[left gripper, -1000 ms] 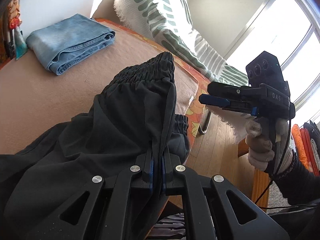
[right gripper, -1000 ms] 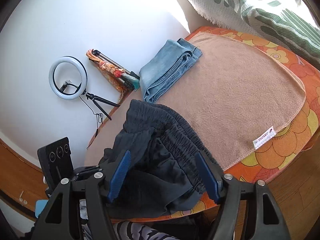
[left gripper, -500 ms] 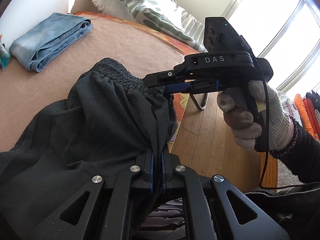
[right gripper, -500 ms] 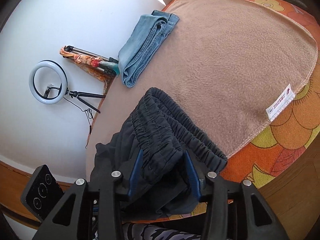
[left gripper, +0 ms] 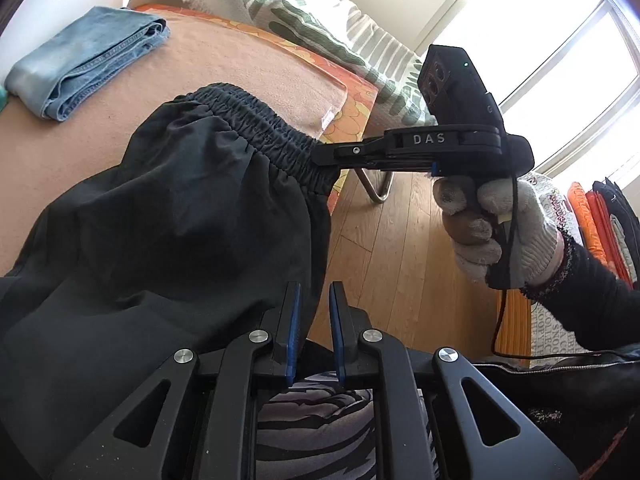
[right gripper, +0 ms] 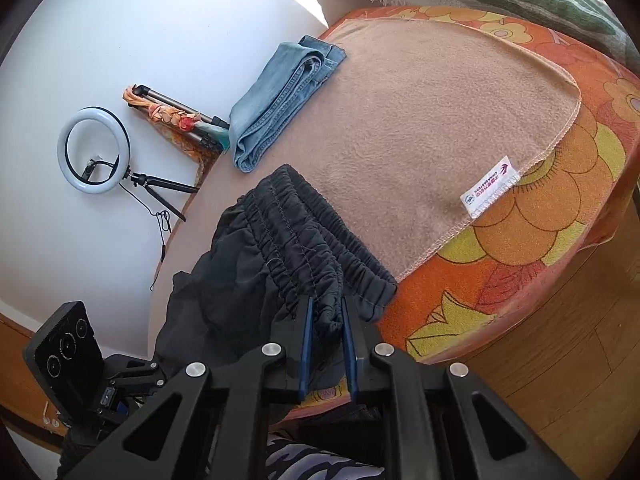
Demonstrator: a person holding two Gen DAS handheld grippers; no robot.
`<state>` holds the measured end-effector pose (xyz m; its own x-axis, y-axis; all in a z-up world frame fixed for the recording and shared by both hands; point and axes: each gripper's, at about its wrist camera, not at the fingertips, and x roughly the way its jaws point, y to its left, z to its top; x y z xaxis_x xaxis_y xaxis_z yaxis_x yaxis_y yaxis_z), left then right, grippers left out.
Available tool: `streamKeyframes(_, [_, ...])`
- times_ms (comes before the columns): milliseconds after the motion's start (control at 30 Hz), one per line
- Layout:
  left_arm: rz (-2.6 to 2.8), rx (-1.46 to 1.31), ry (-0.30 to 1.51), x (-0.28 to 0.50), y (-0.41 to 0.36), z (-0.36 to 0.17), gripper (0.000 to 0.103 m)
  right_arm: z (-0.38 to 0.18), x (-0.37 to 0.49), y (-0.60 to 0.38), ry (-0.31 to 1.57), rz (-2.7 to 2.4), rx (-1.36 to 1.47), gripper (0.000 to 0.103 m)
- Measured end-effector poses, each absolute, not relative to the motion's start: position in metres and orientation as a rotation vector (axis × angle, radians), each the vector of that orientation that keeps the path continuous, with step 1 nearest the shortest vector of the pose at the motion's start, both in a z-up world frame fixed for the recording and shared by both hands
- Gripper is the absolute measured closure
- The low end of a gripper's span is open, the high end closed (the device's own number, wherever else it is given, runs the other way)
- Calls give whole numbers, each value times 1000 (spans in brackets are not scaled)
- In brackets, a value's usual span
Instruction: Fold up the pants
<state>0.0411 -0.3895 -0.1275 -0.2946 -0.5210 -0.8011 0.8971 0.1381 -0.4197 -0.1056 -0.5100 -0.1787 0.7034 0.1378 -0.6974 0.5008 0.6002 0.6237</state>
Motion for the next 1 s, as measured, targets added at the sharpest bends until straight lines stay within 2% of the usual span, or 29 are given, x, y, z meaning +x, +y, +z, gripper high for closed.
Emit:
streamKeyframes(100, [-1467, 353, 1118, 53, -384, -115, 82, -184, -100, -509, 826, -245, 877, 90])
streamKeyframes(167, [-1407, 381, 1120, 62, -388, -124, 82, -182, -94, -509, 863, -229, 832, 85])
streamKeyframes(200, [-1379, 395, 1138, 66, -391, -131, 82, -179, -91, -509, 892, -216, 799, 80])
streamKeyframes(300, [-1342, 441, 1177, 69, -397, -155, 82, -161, -81, -509, 967, -194, 624, 55])
streamKeyframes(333, [-1341, 449, 1185, 68, -397, -160, 82, -154, -77, -510, 970, -178, 575, 43])
streamKeyframes(367, [-1344, 456, 1193, 67, -397, -165, 82, -145, -73, -513, 963, -158, 537, 35])
streamKeyframes(400, [-1344, 466, 1199, 65, -397, -169, 82, -138, -68, -516, 945, -136, 506, 22])
streamKeyframes(433, [-1345, 480, 1202, 63, -398, -172, 82, -132, -60, -520, 923, -116, 472, 15])
streamKeyframes(567, [-1353, 531, 1208, 54, -401, -183, 82, -130, -21, -543, 881, -99, 403, 15])
streamKeyframes(833, [-1381, 525, 1194, 50, -402, -185, 82, -186, 38, -556, 940, 86, 551, 13])
streamKeyframes(867, [-1382, 526, 1189, 50, -402, -185, 82, -185, 36, -551, 897, 95, 522, 13])
streamKeyframes(967, [-1390, 537, 1172, 47, -403, -185, 82, -191, 38, -533, 908, 192, 535, 20])
streamKeyframes(1000, [-1393, 540, 1169, 46, -403, -184, 82, -193, 38, -527, 921, 204, 510, 30])
